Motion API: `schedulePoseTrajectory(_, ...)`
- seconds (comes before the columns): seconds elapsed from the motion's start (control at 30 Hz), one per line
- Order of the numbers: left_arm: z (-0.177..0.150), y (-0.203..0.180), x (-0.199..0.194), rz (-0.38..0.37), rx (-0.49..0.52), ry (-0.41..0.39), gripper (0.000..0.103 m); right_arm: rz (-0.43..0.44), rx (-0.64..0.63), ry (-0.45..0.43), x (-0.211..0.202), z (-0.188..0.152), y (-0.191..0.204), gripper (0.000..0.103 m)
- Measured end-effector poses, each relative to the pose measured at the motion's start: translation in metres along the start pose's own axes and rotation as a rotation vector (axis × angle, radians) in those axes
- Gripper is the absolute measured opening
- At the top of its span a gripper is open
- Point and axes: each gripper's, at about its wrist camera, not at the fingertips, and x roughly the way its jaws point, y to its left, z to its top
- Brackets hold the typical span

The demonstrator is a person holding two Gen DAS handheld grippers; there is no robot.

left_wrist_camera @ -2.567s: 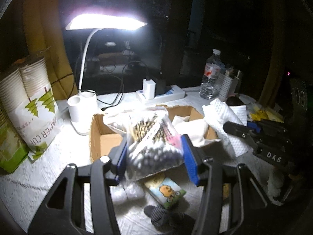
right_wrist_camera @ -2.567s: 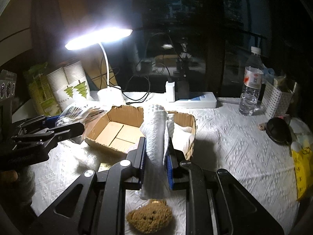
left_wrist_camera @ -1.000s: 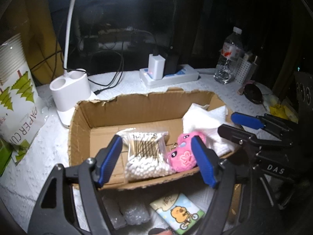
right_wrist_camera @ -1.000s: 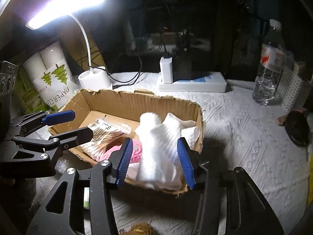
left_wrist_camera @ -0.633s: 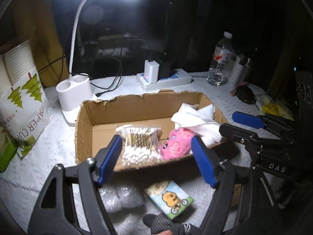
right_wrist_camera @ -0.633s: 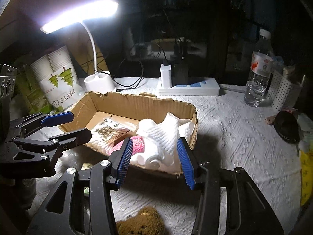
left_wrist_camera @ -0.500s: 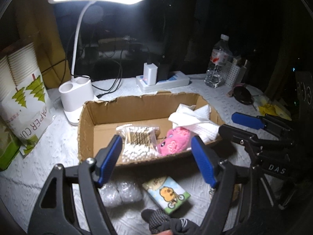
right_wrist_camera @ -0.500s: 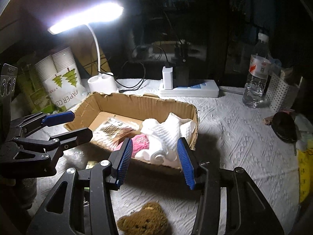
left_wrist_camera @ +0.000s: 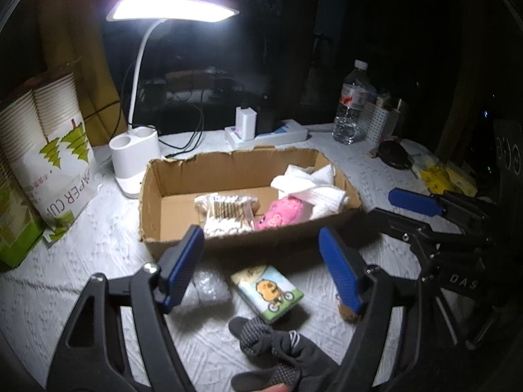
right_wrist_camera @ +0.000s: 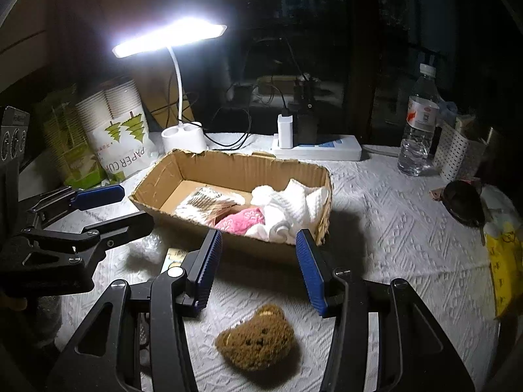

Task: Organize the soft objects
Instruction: 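Grasp the brown teddy-bear sponge with the right gripper while the left gripper grasps the cartoon tissue pack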

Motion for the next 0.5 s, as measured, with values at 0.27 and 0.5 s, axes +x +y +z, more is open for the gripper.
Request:
schedulePoseTrajectory(0.27, -0.020, -0.005, -0.008, 0.003, 0.009, 0.018, 0.075, -0.005, 0.016, 0.014, -0.009, -0.023, 0.003, 0.050)
schedulePoseTrajectory(0.5, -0.037, -0.001, -0.008, 0.026, 0.006, 0.051, 0.075, 0.000, 0.047, 0.027, -0.010, -0.042, 0.000, 0.050)
